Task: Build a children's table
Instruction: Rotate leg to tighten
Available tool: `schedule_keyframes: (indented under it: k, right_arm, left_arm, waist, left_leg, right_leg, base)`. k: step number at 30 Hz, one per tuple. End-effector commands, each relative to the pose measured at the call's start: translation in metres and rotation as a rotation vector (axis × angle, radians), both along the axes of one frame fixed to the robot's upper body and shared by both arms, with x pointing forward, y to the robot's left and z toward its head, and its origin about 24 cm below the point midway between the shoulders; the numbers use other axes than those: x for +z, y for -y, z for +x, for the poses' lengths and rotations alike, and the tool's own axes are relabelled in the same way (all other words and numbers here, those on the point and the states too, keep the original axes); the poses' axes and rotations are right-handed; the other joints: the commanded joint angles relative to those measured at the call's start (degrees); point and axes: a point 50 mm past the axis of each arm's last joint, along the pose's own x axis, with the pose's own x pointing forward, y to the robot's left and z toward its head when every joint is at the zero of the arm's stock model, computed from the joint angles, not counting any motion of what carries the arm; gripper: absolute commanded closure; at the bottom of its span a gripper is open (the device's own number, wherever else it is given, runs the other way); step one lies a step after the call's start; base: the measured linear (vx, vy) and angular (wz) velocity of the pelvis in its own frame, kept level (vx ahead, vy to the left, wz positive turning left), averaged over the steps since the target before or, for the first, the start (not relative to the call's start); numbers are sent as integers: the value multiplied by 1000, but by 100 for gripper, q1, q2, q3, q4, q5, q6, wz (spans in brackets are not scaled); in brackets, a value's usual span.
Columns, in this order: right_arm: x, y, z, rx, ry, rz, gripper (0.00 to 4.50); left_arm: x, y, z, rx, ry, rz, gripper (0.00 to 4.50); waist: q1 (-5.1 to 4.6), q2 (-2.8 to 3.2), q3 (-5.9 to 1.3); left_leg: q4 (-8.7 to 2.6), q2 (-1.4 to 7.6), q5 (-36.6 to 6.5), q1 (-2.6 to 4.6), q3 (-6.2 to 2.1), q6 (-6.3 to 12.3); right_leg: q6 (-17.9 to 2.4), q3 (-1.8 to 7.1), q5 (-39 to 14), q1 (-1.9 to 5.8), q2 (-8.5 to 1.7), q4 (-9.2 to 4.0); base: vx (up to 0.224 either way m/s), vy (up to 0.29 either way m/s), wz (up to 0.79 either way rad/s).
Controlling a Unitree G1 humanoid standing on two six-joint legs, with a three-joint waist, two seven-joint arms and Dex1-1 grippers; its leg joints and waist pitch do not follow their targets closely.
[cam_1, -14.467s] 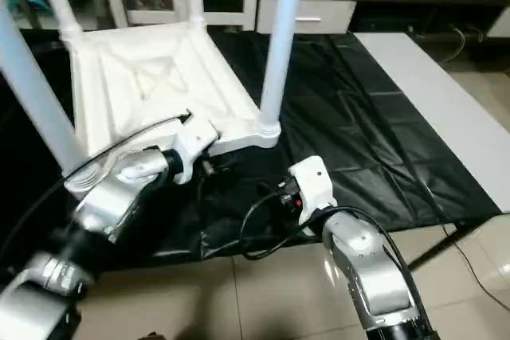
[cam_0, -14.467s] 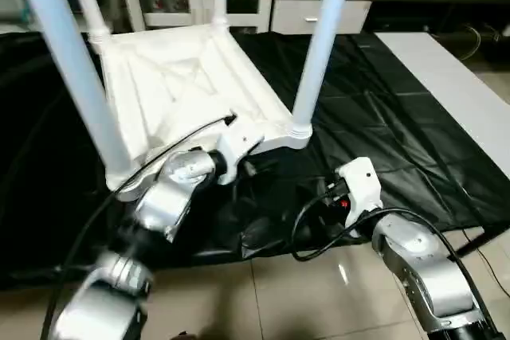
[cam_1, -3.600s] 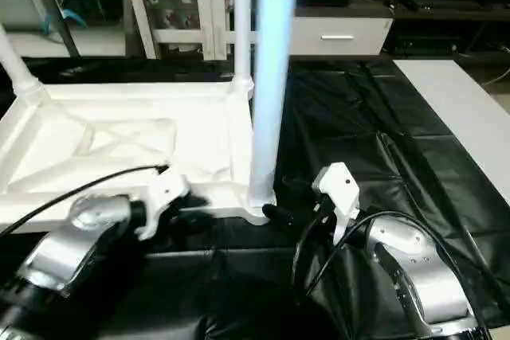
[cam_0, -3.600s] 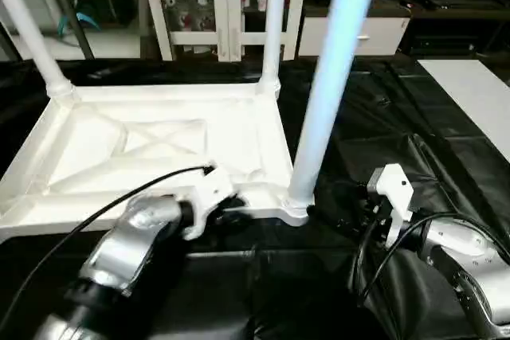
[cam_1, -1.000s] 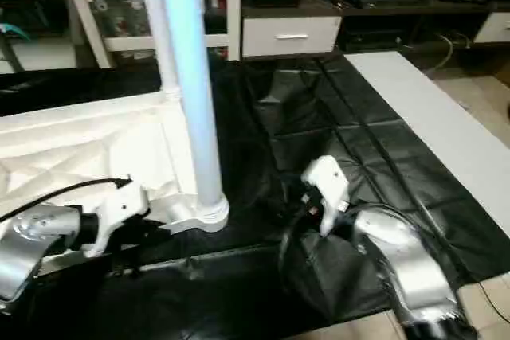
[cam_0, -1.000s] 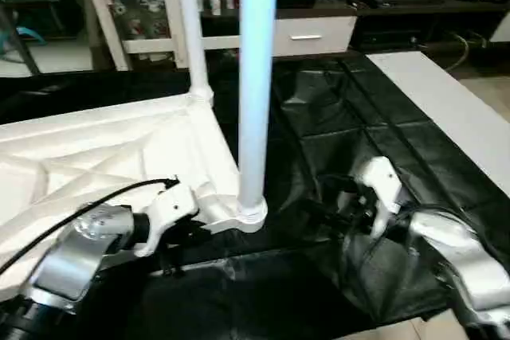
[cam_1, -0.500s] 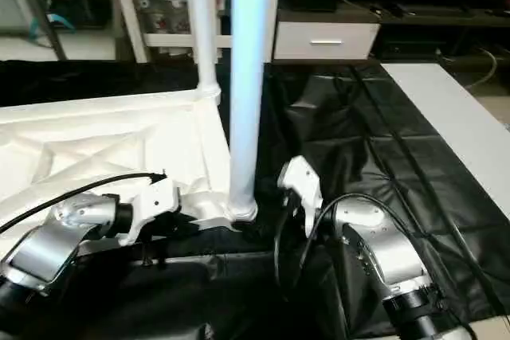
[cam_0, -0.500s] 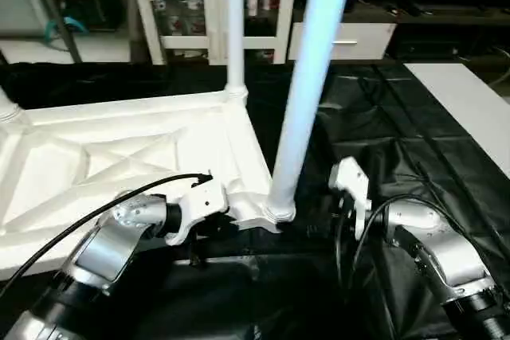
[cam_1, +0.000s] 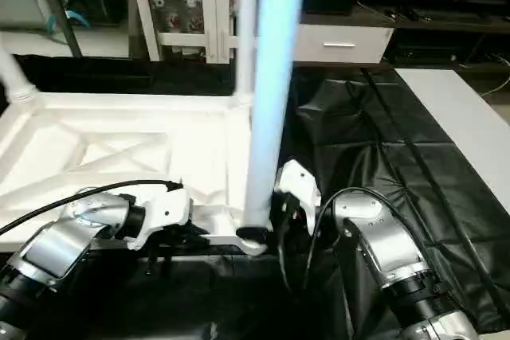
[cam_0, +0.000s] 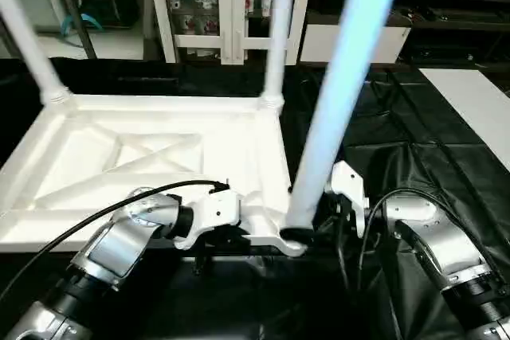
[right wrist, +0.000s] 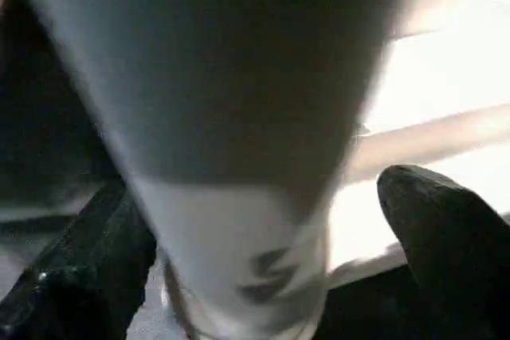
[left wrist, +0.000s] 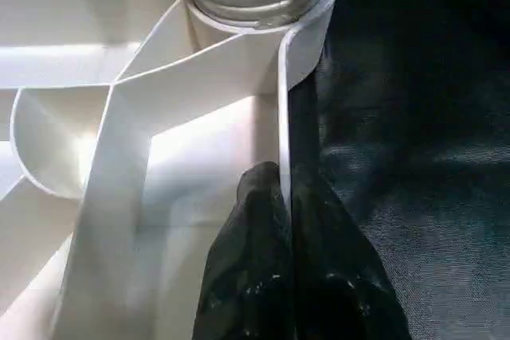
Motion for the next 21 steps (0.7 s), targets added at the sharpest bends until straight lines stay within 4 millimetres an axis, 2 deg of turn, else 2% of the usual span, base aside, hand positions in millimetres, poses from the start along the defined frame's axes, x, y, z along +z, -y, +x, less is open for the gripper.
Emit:
schedule_keyframes:
  k: [1,5,7,9,12,18,21]
  right_arm:
    - [2,2,1,28,13,-20,3]
    - [2,4,0,55,6,-30,3]
    - [2,5,1,65,5,-42,29]
    - [1,6,1,71,2,-48,29]
    - [-1,7,1,83,6,-71,66]
    - [-2,6,5,87,16,-84,100]
    - [-3,6,6,94,16,-90,140]
  left_arm:
    - [-14,11,-10,-76,-63,8,450]
    - [-14,10,-8,-78,-59,16,450]
    - [-14,9,-8,-80,-59,19,450]
    - [-15,9,-9,-81,-61,19,450]
    - [-15,9,-9,-85,-64,21,450]
    - [-16,9,-8,-88,-67,23,450]
    - [-16,9,-8,-89,-69,27,450]
  waist:
    - [-67,-88,-239]
    - [-57,-94,-234]
    - [-59,-94,-232]
    - [-59,-93,-233]
    - [-64,-90,-235]
    - [-63,-103,-232]
    - [-58,-105,-232]
  left_leg:
    - [-435,474,-877,77,-229,204]
    - [-435,477,-926,79,-231,206]
    - [-440,478,-923,74,-236,204]
    - [-438,482,-961,88,-231,196]
    - [-440,482,-926,76,-235,189]
    - [-444,479,-942,69,-238,200]
    - [-440,482,-941,74,-234,210]
  right_leg:
    - [-1003,366,-954,110,-549,-476]
    - [-1005,371,-1101,104,-558,-491]
    - [-996,368,-1132,104,-554,-495]
    - [-1005,370,-1174,93,-553,-499]
    - [-1039,365,-1108,97,-552,-489]
    - [-1034,363,-1162,103,-554,-493]
    - [-1020,369,-1182,102,-557,-499]
  base:
    - [0,0,0]
    - [0,0,0]
    - [0,0,0]
    - [0,0,0]
    - [0,0,0]
    - [0,0,0]
    - [0,0,0]
